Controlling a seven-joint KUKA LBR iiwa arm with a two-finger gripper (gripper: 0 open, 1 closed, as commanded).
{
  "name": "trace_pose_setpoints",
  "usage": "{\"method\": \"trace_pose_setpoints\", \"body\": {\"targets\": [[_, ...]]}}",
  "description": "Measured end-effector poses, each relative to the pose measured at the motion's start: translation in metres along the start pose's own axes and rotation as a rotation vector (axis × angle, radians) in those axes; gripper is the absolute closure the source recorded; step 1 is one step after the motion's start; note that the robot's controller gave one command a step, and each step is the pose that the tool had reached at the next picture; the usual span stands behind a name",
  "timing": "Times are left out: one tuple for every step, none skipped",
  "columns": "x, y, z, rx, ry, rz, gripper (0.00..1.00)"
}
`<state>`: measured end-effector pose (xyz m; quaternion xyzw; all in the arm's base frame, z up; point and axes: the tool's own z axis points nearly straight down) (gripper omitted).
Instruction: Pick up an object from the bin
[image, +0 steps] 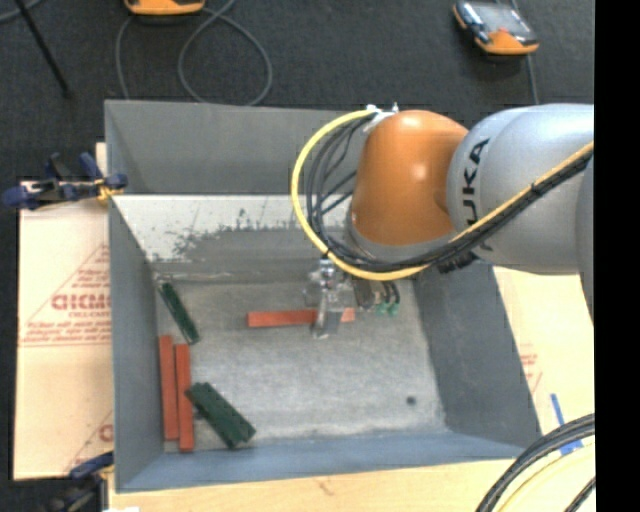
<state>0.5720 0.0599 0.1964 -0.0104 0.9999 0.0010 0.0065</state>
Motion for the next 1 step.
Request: {"method": "trace_pose_setpoints", "body": {"targets": [[0.0239,-0.0199,-0.0893,0.002,0.001,0.006,1.0]]}}
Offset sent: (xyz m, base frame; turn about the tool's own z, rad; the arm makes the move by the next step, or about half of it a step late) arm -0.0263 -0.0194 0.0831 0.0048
